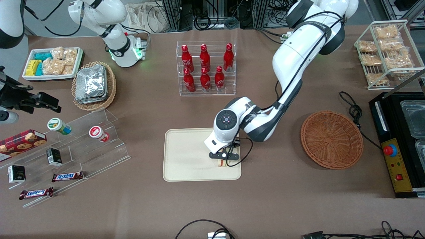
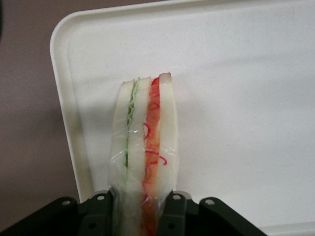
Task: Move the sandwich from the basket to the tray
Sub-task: 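Carry the sandwich over the cream tray and lower it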
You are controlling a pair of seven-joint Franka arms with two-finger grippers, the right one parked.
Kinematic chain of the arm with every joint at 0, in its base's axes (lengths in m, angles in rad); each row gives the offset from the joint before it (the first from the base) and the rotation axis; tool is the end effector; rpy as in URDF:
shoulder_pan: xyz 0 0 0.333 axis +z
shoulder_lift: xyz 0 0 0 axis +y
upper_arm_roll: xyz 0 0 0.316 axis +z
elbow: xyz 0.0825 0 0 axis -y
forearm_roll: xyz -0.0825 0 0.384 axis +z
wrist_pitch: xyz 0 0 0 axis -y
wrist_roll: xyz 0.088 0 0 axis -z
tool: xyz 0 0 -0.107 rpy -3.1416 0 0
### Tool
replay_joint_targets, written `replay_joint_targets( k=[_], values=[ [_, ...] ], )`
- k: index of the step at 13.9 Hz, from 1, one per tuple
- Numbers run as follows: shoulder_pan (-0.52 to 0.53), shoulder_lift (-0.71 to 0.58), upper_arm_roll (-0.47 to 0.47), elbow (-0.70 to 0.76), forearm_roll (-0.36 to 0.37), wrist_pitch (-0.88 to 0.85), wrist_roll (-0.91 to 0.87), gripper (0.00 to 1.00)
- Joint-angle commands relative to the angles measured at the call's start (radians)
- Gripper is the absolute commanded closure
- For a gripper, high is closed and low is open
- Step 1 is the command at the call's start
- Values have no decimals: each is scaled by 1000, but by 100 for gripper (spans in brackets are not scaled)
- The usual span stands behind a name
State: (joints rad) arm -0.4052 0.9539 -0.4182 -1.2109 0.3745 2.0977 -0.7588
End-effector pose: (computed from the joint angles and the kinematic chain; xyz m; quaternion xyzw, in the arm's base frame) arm 0.5883 -0.4779 0.2249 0.9989 -0.0453 -0.0016 0.0086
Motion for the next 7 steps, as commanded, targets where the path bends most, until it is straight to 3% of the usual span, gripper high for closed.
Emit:
replay_joint_targets(
  k=[1,2,4,7],
  values=[
    [-14,28,6,44,17,33,-65,34],
    [-14,26,6,39,17,63,-103,26],
    [-14,26,6,39,15,85,-154,0],
    [-7,10,6,40,15,79,-241,0]
  ],
)
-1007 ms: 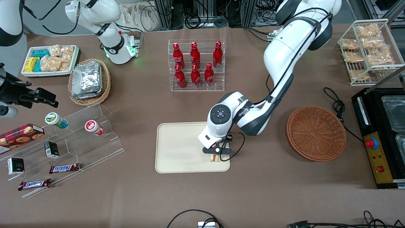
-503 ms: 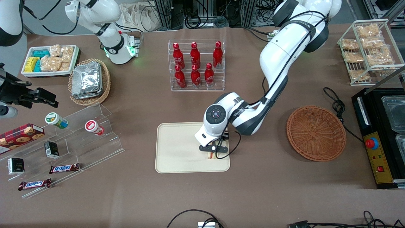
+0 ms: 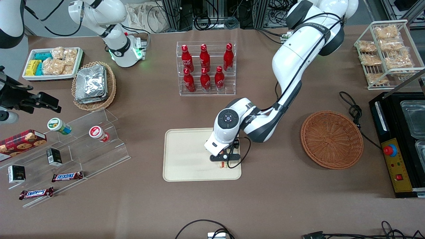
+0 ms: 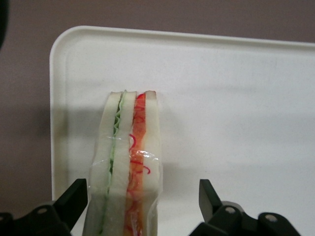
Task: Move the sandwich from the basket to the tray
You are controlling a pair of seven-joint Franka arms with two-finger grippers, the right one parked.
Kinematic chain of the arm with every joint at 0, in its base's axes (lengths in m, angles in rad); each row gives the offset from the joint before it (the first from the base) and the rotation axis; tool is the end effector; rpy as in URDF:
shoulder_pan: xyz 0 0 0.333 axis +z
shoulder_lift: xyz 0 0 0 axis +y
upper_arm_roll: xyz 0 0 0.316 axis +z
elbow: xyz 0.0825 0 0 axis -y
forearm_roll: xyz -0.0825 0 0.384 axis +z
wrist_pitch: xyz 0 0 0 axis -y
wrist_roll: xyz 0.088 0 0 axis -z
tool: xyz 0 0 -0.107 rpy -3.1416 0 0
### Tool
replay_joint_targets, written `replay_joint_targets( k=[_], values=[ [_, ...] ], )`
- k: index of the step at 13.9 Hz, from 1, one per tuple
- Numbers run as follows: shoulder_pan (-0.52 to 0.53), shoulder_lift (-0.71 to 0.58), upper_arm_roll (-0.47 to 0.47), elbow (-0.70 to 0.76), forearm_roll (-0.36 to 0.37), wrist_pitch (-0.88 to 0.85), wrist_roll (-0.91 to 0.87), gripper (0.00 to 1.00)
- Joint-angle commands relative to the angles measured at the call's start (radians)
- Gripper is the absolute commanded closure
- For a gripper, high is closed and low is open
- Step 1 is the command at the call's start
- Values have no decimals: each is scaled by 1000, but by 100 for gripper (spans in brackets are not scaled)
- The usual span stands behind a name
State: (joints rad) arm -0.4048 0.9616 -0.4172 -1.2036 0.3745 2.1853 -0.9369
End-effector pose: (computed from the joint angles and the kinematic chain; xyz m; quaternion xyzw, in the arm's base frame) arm 0.5961 -0.4837 0.2305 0.9977 0.0457 0.0246 0.0427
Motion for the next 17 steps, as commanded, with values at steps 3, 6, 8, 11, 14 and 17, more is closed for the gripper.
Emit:
replay_joint_targets(
  k=[3,6,8,11,14,17],
  values=[
    [0,-47,18,32,21,-34,-131,0],
    [29,-110,46,32,11,-110,-132,0],
    [82,-162,46,32,6,-177,-125,0],
    [138,-236,46,30,6,-266,-120,0],
    [201,-305,41,29,-18,-379,-21,0],
    [273,-391,43,-26,-85,-450,127,0]
  ],
)
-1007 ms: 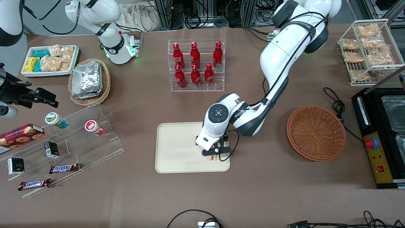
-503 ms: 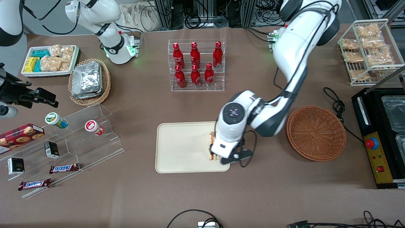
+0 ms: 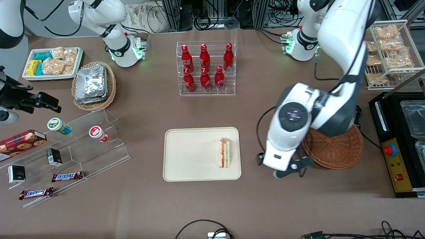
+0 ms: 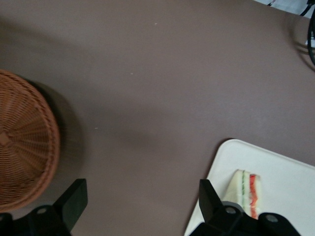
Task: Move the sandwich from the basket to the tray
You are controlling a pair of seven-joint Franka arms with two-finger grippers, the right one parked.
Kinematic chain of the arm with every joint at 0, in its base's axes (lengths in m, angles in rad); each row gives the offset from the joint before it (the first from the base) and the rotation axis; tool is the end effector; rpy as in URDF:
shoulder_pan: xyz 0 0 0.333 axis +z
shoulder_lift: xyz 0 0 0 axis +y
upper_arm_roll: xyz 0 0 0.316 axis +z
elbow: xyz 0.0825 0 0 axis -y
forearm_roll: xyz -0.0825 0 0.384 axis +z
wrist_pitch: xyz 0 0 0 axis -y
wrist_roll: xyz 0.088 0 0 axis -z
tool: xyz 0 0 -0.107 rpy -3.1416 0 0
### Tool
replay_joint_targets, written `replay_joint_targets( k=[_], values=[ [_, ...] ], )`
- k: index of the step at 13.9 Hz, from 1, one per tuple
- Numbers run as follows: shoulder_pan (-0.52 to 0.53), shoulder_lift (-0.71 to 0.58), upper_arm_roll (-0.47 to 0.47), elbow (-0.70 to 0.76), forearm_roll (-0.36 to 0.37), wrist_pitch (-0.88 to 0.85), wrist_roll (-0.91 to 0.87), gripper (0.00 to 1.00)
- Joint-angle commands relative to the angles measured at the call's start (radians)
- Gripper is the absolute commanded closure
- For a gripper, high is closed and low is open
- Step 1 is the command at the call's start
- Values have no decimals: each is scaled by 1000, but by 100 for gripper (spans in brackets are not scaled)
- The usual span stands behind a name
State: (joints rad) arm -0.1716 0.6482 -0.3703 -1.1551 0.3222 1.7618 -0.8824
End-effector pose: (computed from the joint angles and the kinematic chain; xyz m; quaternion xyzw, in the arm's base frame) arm 0.6742 -0.2858 0.4364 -0.9838 -0.1729 -0.0296 0.0377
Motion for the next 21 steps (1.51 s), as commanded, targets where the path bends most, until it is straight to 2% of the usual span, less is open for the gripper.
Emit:
replay_joint_targets(
  k=[1,3,7,11,13,15,19,21],
  values=[
    [72,-116,-6,-118,-40,-25,97,0],
    [104,-166,-4,-150,-72,-34,195,0],
    [150,-214,-4,-173,-103,-76,270,0],
    [221,-344,10,-280,-169,-84,468,0],
    [212,-432,100,-345,-218,-84,578,0],
    [208,-517,155,-403,-233,-87,702,0],
    [214,-666,188,-495,-239,-110,787,0],
    [221,-717,189,-526,-290,-117,790,0]
  ],
)
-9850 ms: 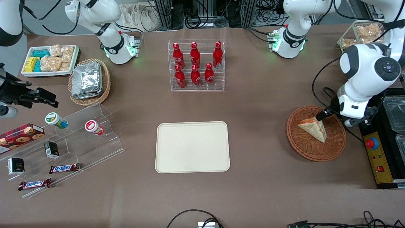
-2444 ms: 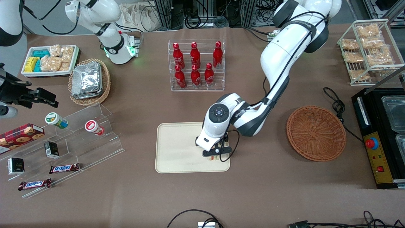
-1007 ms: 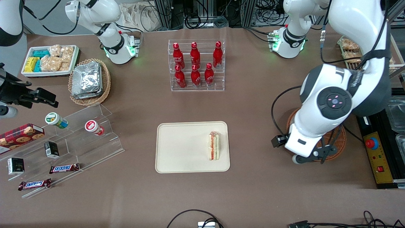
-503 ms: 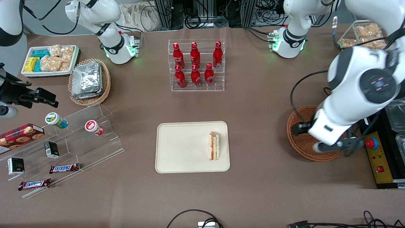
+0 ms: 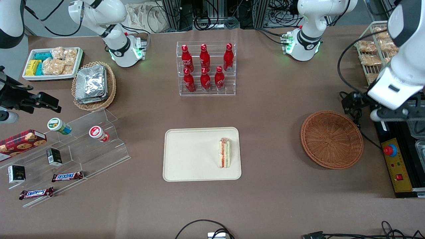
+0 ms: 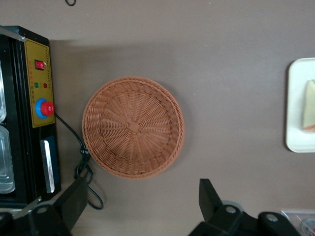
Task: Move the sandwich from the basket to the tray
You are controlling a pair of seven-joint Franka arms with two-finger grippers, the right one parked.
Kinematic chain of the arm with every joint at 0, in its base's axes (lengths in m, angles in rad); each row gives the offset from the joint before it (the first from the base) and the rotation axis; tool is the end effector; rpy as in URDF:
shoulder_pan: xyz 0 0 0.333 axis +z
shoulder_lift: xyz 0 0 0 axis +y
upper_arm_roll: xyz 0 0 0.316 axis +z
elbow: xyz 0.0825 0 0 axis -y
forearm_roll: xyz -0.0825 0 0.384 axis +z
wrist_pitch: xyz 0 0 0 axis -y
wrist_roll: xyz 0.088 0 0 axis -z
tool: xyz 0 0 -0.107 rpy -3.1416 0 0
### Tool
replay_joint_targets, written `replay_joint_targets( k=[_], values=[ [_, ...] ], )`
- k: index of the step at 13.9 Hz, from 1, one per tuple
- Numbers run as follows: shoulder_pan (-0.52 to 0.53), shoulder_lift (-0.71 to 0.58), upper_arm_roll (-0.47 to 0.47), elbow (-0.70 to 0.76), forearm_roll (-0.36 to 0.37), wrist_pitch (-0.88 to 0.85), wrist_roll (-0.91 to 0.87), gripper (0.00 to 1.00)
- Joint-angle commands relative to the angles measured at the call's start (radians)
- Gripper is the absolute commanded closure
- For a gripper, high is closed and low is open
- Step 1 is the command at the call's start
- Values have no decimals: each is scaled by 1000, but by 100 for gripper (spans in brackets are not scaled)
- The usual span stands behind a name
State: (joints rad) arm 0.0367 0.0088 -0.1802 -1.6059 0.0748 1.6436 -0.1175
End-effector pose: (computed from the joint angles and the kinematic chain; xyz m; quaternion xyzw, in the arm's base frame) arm 0.5589 -0.0727 0.6098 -0.9991 0.0152 -0.0191 0.0343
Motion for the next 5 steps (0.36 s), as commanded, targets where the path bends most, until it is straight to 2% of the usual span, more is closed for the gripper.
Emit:
replay_joint_targets(
  k=[1,5],
  values=[
    [12,-105,-1,-92,-46,-14,33,0],
    [46,-145,-1,-109,-87,-48,55,0]
  ],
)
